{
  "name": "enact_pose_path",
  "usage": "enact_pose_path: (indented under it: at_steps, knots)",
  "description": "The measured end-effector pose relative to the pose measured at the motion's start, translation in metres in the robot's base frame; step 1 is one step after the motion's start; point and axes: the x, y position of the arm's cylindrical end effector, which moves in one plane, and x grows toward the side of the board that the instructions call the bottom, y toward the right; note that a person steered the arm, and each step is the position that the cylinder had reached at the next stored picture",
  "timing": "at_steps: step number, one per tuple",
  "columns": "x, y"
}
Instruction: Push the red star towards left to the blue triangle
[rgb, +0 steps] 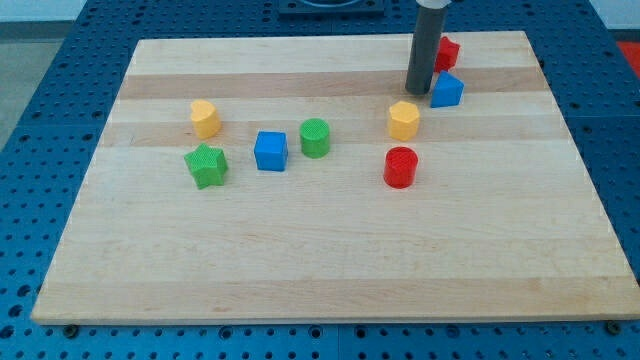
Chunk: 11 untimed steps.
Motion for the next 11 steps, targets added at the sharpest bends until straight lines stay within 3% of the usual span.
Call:
enact_pose_path:
  at_steps: [2,5,8,11]
  knots:
    - [-0.018,0.000]
    - [-0.088,-0.001]
    - [-0.083,0.021]
    - [-0.051,0.026]
